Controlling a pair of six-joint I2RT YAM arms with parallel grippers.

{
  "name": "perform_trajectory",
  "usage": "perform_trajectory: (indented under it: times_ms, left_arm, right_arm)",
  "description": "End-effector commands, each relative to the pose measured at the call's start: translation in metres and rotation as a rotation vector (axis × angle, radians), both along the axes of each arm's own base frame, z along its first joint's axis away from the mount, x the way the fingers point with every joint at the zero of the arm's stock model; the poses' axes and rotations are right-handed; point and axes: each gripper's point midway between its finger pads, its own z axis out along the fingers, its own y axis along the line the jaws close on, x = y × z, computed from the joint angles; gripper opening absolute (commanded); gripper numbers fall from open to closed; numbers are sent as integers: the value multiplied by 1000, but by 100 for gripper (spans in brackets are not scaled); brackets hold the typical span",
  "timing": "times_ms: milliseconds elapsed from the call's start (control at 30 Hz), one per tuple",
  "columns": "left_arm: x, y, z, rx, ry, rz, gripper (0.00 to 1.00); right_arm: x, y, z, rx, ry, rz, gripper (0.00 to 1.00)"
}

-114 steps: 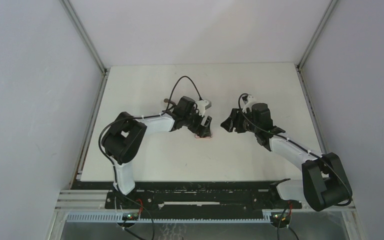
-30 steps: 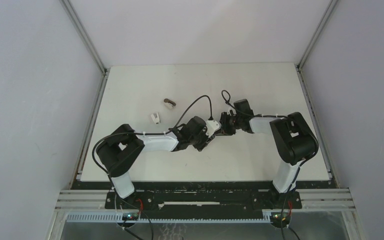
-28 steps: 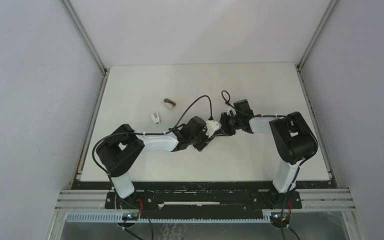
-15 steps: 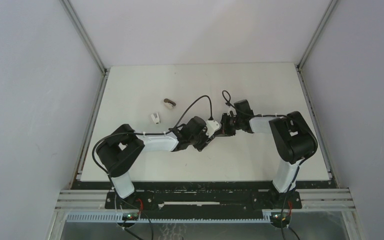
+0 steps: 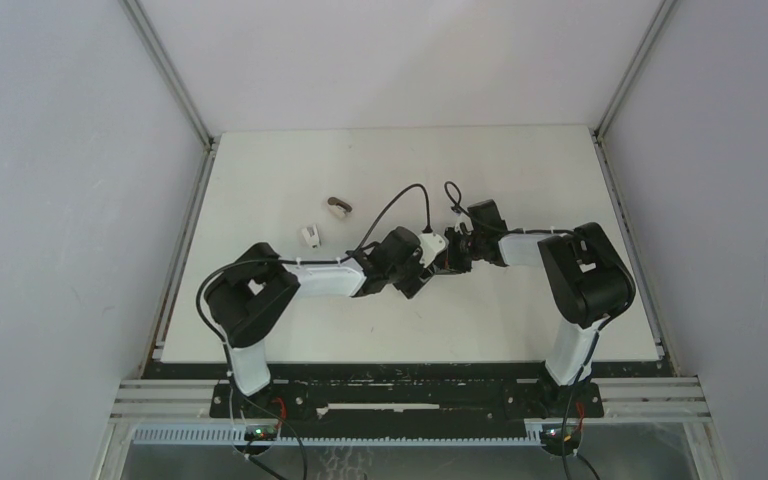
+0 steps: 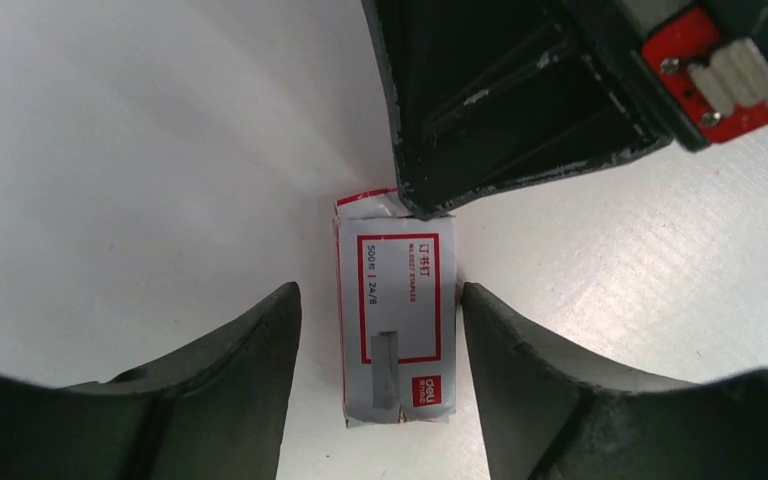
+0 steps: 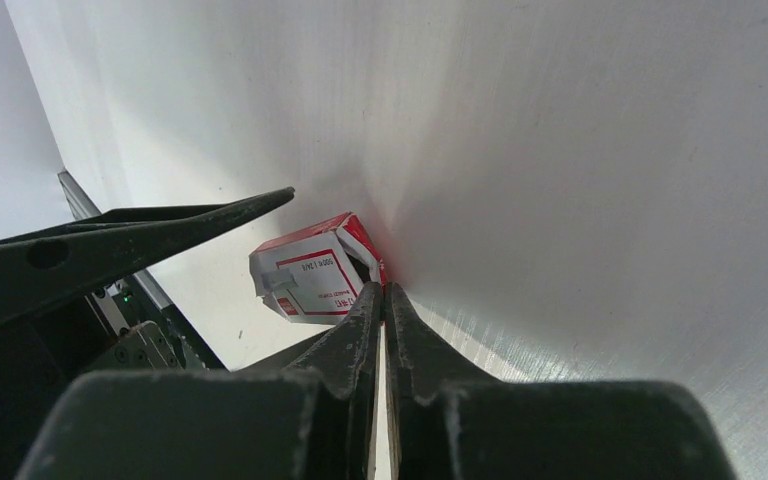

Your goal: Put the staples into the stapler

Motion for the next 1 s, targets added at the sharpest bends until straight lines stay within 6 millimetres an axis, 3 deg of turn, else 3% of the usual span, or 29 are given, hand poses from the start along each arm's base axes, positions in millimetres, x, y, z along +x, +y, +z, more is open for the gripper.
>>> perform_trajectory:
  times_ms: [0,300,967]
  left_arm:
    - [8,-7,1,10,-14,3,63]
    - [-1,4,-8,33,-4,-12,56]
    - [-3,7,-6,40,-17,-31,48]
  right_arm:
    - [14,1,13,9,-61,-5,0]
    - [18,-6,14,-4,-85,-39,0]
    - [23,-17,14,-23,-102,-79,0]
